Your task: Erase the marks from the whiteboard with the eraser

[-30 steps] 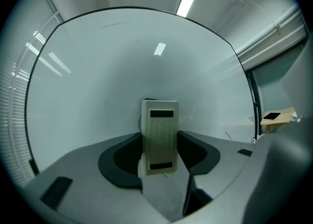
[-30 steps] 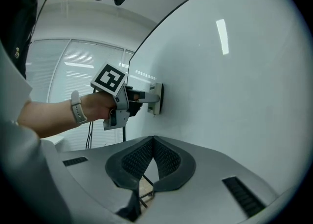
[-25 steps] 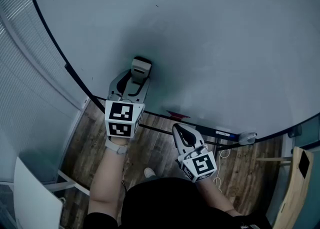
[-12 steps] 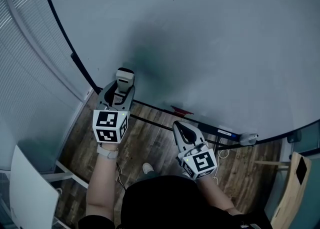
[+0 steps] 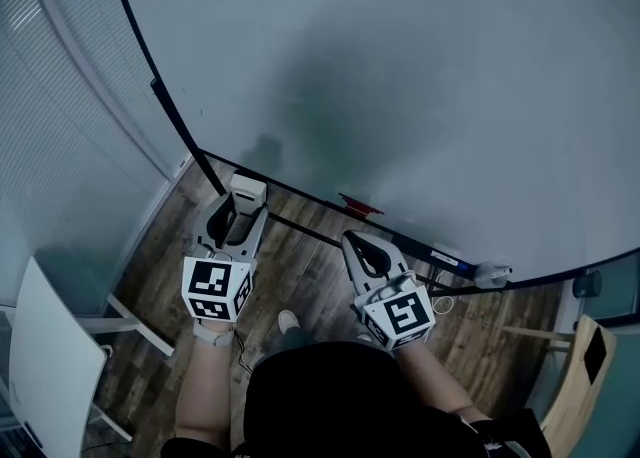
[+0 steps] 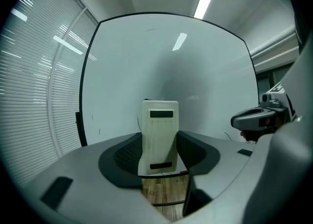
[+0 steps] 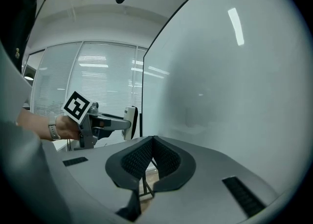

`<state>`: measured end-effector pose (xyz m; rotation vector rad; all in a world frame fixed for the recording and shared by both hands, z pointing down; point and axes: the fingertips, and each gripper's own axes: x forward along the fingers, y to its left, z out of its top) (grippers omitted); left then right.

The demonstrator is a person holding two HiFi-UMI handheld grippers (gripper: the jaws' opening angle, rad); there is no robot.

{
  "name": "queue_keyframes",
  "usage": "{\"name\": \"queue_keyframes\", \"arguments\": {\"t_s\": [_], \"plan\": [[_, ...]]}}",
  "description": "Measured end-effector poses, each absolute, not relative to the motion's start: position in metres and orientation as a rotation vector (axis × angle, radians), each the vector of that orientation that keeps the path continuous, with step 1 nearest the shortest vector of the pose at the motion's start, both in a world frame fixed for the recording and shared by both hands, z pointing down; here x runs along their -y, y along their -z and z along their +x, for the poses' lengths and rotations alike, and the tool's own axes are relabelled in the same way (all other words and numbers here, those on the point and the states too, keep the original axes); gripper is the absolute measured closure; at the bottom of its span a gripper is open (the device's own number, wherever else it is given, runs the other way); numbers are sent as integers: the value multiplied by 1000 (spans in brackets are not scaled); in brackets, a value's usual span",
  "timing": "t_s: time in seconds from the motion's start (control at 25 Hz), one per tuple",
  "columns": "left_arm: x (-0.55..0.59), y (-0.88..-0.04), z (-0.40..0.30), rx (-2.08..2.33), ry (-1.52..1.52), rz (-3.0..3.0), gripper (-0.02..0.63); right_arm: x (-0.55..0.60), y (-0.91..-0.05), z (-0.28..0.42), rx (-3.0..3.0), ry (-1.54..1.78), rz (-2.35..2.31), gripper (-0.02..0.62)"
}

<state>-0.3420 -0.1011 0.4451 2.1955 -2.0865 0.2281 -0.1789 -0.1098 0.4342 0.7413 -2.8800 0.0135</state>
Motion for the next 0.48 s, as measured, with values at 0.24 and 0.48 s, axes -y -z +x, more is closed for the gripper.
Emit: {"name": "queue_keyframes", "arguments": {"t_s": [0.24,0.48], "plan": [[67,-457,-311,2105,-238,2173,370,100,-431,-163,2884,7,667,568],[42,-459,-280,2141,-223,2155,370,88,-426,-146,2896,34,615,568]]}}
